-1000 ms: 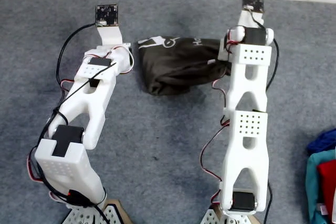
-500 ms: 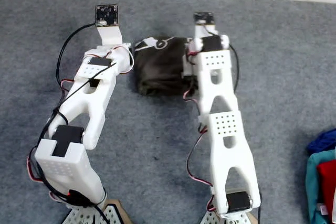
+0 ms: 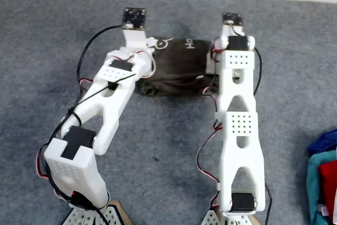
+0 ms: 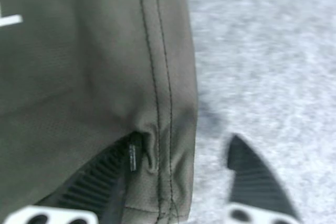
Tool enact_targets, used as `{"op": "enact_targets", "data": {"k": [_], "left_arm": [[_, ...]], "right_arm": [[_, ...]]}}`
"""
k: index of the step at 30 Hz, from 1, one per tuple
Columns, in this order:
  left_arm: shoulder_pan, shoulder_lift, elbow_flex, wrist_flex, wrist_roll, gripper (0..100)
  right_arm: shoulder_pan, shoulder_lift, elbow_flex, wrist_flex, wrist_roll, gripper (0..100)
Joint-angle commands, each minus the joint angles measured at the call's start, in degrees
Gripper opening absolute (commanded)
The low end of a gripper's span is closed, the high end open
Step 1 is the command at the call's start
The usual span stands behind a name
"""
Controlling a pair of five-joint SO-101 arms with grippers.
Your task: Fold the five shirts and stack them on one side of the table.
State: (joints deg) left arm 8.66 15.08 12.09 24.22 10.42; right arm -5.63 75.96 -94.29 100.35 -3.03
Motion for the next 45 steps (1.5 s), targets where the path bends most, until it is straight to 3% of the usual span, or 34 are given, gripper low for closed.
{"op": "enact_targets", "data": {"k": [1,7,12,19,23,26,28,33,35,40,45], "left_arm": [[2.86,-2.33,-3.47,-0.09,0.53,3],[8.40,-1.98,-3.12,-4.31,0.18,3],[9.71,1.63,-2.86,-8.88,0.18,3],[9.54,9.19,-4.53,-15.65,0.09,3],[9.36,12.97,-7.60,-15.56,-0.35,3],[9.45,14.81,-10.33,-12.31,-4.66,2],[9.54,15.78,-12.62,-9.49,-5.63,1],[8.66,17.36,-14.99,-6.86,-5.71,1],[8.22,17.45,-14.73,-6.86,-5.71,1],[5.93,17.19,-14.46,-6.51,-5.71,1],[3.91,16.92,-15.08,0.62,-5.63,1]], "right_arm": [[1.27,-1.36,-6.73,0.48,0.18,29.0],[1.45,-1.36,-6.64,0.48,-2.55,22.4],[2.42,-1.36,-6.73,0.13,-6.24,0.0],[3.21,-2.59,-6.64,-1.10,-9.49,0.8],[1.01,-5.05,-6.64,-0.48,-9.85,0.8],[0.57,-5.67,-6.64,-0.22,-8.97,1.2],[0.48,-6.20,-6.73,0.75,-4.75,2.6],[0.40,-8.75,-6.64,0.84,-3.34,28.2],[-0.57,-11.03,-6.64,0.84,-1.93,33.1],[-2.95,-15.43,-6.29,0.84,-2.11,31.4],[-2.77,-15.43,-6.29,0.92,-2.29,24.2]]}}
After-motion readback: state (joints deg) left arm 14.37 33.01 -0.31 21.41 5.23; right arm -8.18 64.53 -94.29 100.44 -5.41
